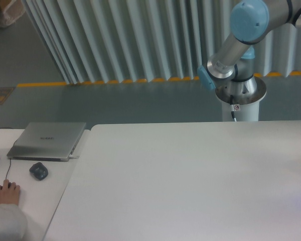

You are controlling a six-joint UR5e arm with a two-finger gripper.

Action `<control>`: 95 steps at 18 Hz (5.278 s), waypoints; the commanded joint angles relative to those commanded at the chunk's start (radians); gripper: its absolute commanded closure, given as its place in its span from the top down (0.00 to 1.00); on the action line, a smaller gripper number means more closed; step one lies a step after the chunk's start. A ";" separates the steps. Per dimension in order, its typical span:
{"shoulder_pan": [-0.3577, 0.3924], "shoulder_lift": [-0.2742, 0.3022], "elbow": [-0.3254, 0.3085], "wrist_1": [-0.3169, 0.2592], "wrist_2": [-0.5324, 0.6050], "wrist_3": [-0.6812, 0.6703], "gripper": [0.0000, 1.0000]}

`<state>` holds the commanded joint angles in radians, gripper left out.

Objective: Place the red pepper on the table

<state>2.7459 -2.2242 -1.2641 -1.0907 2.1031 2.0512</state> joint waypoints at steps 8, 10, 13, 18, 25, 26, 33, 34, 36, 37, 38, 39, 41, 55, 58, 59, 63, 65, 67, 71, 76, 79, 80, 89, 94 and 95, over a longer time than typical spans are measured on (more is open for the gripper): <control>-0.038 0.029 0.012 -0.006 -0.058 -0.111 1.00; -0.022 0.049 0.000 -0.006 -0.057 -0.030 1.00; 0.021 0.081 -0.020 -0.008 -0.063 0.075 1.00; 0.017 0.078 -0.057 -0.002 -0.055 0.058 1.00; 0.018 0.035 -0.075 0.029 0.001 0.110 1.00; 0.018 0.032 -0.075 0.032 0.005 0.104 1.00; 0.018 0.012 -0.075 0.063 0.008 0.115 1.00; 0.018 0.011 -0.075 0.070 0.008 0.115 1.00; 0.020 0.005 -0.078 0.077 0.008 0.115 1.00; 0.020 0.006 -0.081 0.078 0.009 0.116 1.00; 0.020 0.005 -0.083 0.080 0.020 0.115 1.00; 0.020 0.003 -0.084 0.083 0.031 0.115 1.00; 0.020 0.003 -0.089 0.095 0.031 0.115 1.00; 0.026 -0.005 -0.092 0.127 0.031 0.106 0.56; 0.026 0.009 -0.083 0.124 0.017 0.104 0.52; 0.026 0.021 -0.084 0.121 0.000 0.104 0.52; 0.038 0.104 -0.106 0.078 -0.097 0.103 0.52; 0.035 0.158 -0.130 0.045 -0.124 0.077 0.52; 0.005 0.225 -0.176 0.005 -0.188 -0.014 0.53; -0.145 0.258 -0.215 -0.035 -0.201 -0.311 0.54; -0.330 0.273 -0.233 -0.032 -0.258 -0.682 0.56; -0.425 0.252 -0.233 -0.026 -0.255 -0.815 0.56; -0.443 0.245 -0.233 -0.025 -0.253 -0.836 0.56; -0.537 0.187 -0.248 -0.006 -0.218 -0.953 0.84; -0.537 0.189 -0.245 -0.006 -0.219 -0.961 1.00; -0.535 0.192 -0.242 -0.006 -0.221 -0.959 1.00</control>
<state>2.2105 -2.0326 -1.5064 -1.0968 1.8822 1.0922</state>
